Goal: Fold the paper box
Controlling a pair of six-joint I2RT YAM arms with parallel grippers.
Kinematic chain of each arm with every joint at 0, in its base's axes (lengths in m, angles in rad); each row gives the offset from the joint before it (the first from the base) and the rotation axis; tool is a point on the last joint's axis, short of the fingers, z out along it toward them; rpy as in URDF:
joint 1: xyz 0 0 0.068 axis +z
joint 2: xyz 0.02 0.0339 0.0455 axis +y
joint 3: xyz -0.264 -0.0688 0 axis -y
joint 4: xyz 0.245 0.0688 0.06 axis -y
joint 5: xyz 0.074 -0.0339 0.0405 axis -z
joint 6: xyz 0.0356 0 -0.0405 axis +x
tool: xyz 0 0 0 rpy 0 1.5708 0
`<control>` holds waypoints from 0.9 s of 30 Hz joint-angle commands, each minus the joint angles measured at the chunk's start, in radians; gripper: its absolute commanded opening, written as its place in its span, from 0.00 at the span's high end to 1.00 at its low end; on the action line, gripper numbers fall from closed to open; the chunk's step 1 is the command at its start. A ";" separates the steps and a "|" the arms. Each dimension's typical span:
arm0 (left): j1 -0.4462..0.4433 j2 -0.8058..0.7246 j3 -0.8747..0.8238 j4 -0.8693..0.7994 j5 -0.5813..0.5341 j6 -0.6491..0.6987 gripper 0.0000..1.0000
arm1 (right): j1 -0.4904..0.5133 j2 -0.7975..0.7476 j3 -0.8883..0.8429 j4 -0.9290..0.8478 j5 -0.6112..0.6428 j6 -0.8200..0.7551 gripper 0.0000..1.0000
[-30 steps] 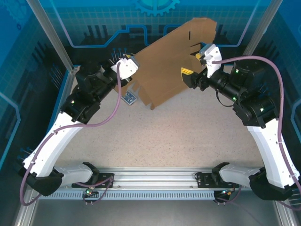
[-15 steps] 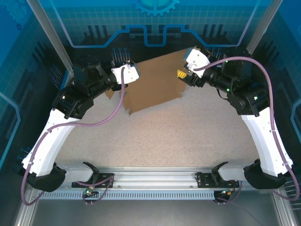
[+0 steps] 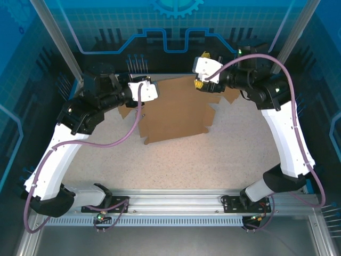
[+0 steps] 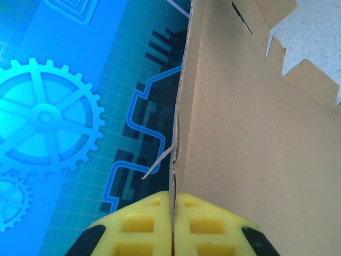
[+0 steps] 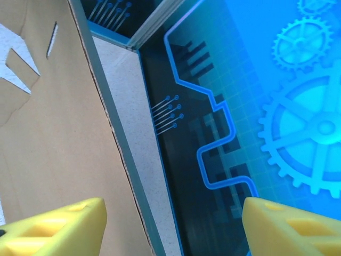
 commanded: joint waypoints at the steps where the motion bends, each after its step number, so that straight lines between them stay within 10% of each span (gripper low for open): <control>1: 0.004 0.007 0.035 0.010 0.045 0.026 1.00 | 0.008 0.055 0.099 -0.154 -0.063 -0.072 0.34; 27: 0.005 0.025 0.011 0.071 0.040 0.021 1.00 | -0.001 0.161 0.199 -0.212 -0.071 -0.113 0.94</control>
